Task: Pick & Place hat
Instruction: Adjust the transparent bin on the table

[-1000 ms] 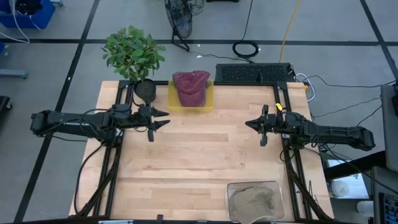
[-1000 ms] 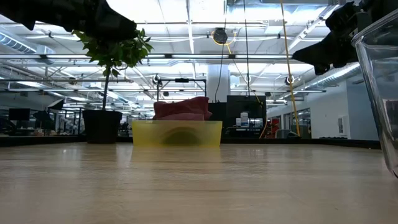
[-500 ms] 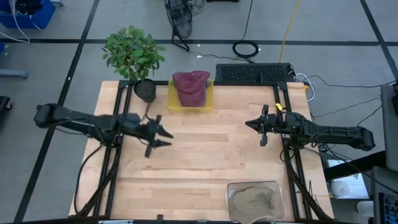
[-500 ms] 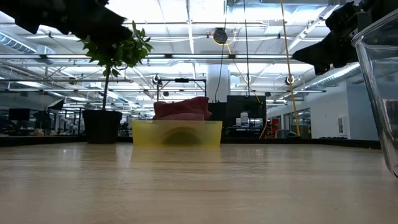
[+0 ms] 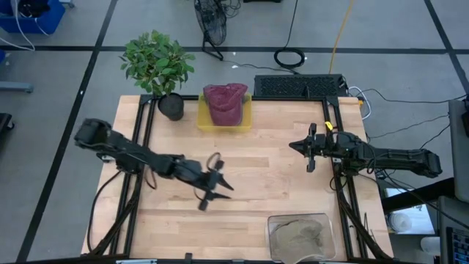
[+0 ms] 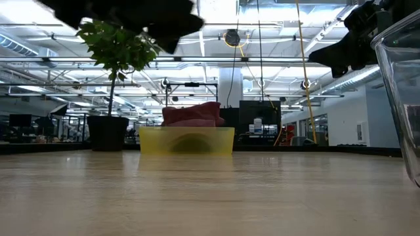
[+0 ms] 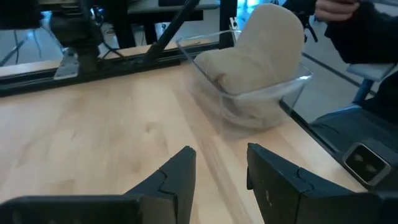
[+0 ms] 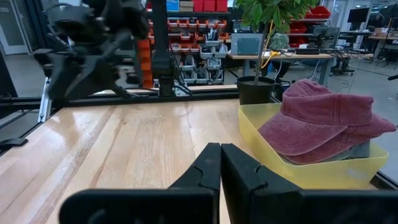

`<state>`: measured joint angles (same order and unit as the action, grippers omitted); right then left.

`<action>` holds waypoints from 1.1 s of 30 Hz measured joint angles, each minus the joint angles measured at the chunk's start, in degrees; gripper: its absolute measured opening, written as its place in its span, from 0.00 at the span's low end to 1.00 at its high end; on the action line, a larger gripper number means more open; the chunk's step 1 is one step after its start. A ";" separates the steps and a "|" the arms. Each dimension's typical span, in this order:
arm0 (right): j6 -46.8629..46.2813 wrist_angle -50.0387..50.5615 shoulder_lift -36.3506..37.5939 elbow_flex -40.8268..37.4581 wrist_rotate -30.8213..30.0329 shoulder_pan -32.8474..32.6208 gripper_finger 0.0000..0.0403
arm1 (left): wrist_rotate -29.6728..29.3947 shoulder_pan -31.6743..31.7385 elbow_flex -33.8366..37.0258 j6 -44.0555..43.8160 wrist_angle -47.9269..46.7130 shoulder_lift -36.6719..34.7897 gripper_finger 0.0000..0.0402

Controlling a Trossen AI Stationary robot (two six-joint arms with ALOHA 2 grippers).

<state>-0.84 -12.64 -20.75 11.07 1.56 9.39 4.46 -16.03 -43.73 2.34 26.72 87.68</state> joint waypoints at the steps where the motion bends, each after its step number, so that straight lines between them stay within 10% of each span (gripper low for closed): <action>1: 0.00 0.00 0.03 0.00 0.00 0.00 0.00 | 0.01 -0.23 -1.93 0.52 -0.12 1.90 0.37; 33: -0.25 1.97 10.09 0.42 0.00 0.00 0.00 | 11.95 -3.28 -32.57 1.92 -12.71 30.05 0.37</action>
<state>-1.08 -10.67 -10.66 11.49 1.56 9.39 16.40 -19.31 -76.31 4.26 14.01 117.73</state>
